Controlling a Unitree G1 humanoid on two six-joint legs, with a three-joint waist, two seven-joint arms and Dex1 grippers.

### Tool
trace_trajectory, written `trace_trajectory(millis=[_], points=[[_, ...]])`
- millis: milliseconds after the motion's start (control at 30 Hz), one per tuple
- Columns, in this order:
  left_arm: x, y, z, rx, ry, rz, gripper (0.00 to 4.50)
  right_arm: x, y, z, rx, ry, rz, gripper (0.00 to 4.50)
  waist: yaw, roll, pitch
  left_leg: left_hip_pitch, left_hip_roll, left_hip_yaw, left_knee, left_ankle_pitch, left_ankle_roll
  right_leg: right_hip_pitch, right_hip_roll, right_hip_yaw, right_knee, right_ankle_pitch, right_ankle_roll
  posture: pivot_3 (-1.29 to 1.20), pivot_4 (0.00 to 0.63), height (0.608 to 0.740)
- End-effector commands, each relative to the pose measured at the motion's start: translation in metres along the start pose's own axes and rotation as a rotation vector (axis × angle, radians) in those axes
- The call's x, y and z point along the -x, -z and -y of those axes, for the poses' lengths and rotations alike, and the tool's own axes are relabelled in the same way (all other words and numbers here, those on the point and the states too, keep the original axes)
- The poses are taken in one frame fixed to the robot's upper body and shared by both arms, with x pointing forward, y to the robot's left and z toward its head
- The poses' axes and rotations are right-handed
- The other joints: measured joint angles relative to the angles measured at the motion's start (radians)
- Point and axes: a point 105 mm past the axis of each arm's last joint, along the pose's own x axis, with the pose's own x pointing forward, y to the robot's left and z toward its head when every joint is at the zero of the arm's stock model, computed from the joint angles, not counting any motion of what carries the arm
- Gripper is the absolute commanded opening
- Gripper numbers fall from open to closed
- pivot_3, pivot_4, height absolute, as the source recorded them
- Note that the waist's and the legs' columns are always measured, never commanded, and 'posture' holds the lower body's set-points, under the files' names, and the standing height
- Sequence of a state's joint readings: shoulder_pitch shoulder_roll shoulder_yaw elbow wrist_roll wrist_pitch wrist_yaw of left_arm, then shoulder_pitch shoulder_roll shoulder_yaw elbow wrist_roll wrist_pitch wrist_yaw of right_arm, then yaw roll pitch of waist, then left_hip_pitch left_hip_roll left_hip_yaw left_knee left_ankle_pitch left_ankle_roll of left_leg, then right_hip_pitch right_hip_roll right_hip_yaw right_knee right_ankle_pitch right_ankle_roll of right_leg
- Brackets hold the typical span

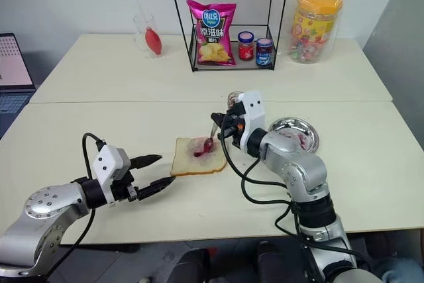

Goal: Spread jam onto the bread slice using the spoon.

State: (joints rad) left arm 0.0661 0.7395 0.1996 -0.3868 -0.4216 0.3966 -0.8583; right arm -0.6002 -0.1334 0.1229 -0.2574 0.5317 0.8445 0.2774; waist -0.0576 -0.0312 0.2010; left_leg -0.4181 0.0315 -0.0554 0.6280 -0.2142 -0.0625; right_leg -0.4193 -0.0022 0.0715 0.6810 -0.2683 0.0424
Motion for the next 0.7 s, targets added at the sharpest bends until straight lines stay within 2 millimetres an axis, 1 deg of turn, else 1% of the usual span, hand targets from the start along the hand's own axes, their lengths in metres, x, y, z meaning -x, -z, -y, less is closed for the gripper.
trace_trajectory(millis=[33, 67, 133, 167, 233, 300, 367, 533, 600, 700], points=[[0.004, -0.006, -0.012, -0.025, -0.067, 0.038, 3.63, 0.008, -0.029, -0.012, -0.011, -0.052, 0.090, 0.07, 0.000, 0.000, 0.000, 0.000, 0.000, 0.000, 0.000, 0.000, 0.000, 0.000, 0.000, 0.000, 0.000, 0.000, 0.000, 0.00, 0.150, 0.740], [0.006, -0.004, -0.015, -0.031, -0.083, 0.033, 3.63, 0.008, -0.032, -0.012, -0.066, -0.063, 0.101, 0.07, 0.000, 0.000, 0.000, 0.000, 0.000, 0.000, 0.000, 0.000, 0.000, 0.000, 0.000, 0.000, 0.000, 0.000, 0.000, 0.00, 0.150, 0.740], [0.009, 0.000, -0.015, -0.046, -0.081, 0.021, 3.63, 0.006, -0.034, -0.011, -0.267, -0.075, 0.117, 0.07, 0.000, 0.000, 0.000, 0.000, 0.000, 0.000, 0.000, 0.000, 0.000, 0.000, 0.000, 0.000, 0.000, 0.001, -0.001, 0.00, 0.150, 0.740], [0.009, 0.001, -0.015, -0.050, -0.077, 0.018, 3.63, 0.006, -0.034, -0.011, -0.319, -0.079, 0.117, 0.07, 0.000, 0.000, 0.000, 0.000, 0.000, 0.000, 0.000, 0.000, 0.000, 0.000, 0.000, 0.000, 0.001, 0.001, -0.001, 0.00, 0.150, 0.740], [0.010, 0.002, -0.015, -0.053, -0.080, 0.020, 3.63, 0.006, -0.030, -0.011, -0.320, -0.076, 0.091, 0.07, 0.000, 0.000, 0.000, 0.000, 0.001, 0.000, 0.000, 0.000, 0.000, 0.000, 0.000, 0.000, 0.001, 0.001, -0.001, 0.00, 0.150, 0.740], [0.010, 0.002, -0.016, -0.052, -0.082, 0.022, 3.63, 0.004, -0.025, -0.012, -0.382, -0.078, 0.074, 0.07, -0.001, 0.000, 0.000, 0.000, 0.000, 0.000, 0.000, 0.000, 0.000, 0.000, 0.000, 0.000, 0.000, 0.001, -0.001, 0.00, 0.150, 0.740], [0.011, 0.004, -0.016, -0.052, -0.083, 0.019, 3.63, -0.003, -0.013, -0.007, -0.465, -0.057, 0.053, 0.07, 0.000, 0.000, 0.000, 0.000, 0.000, 0.000, 0.000, 0.000, 0.000, 0.000, 0.000, 0.000, 0.000, 0.001, -0.001, 0.00, 0.150, 0.740], [0.013, 0.006, -0.017, -0.057, -0.084, 0.017, 3.63, -0.018, 0.010, -0.001, -0.563, -0.012, 0.010, 0.07, -0.001, 0.000, 0.000, 0.000, 0.000, 0.000, 0.000, 0.000, 0.000, 0.000, 0.000, 0.000, 0.000, 0.001, -0.001, 0.00, 0.150, 0.740], [0.012, 0.005, -0.017, -0.062, -0.086, 0.019, 3.63, -0.023, 0.021, 0.002, -0.572, 0.010, -0.012, 0.07, -0.002, 0.000, 0.000, 0.000, 0.000, 0.000, 0.000, 0.000, 0.000, 0.000, 0.000, 0.000, 0.000, 0.001, -0.001, 0.00, 0.150, 0.740], [0.011, 0.006, -0.017, -0.069, -0.079, 0.018, 3.63, -0.025, 0.029, 0.008, -0.583, 0.037, -0.028, 0.07, -0.002, 0.000, 0.000, 0.000, 0.000, 0.000, 0.000, 0.000, 0.000, 0.000, 0.000, 0.000, 0.000, 0.001, -0.001, 0.00, 0.150, 0.740]])
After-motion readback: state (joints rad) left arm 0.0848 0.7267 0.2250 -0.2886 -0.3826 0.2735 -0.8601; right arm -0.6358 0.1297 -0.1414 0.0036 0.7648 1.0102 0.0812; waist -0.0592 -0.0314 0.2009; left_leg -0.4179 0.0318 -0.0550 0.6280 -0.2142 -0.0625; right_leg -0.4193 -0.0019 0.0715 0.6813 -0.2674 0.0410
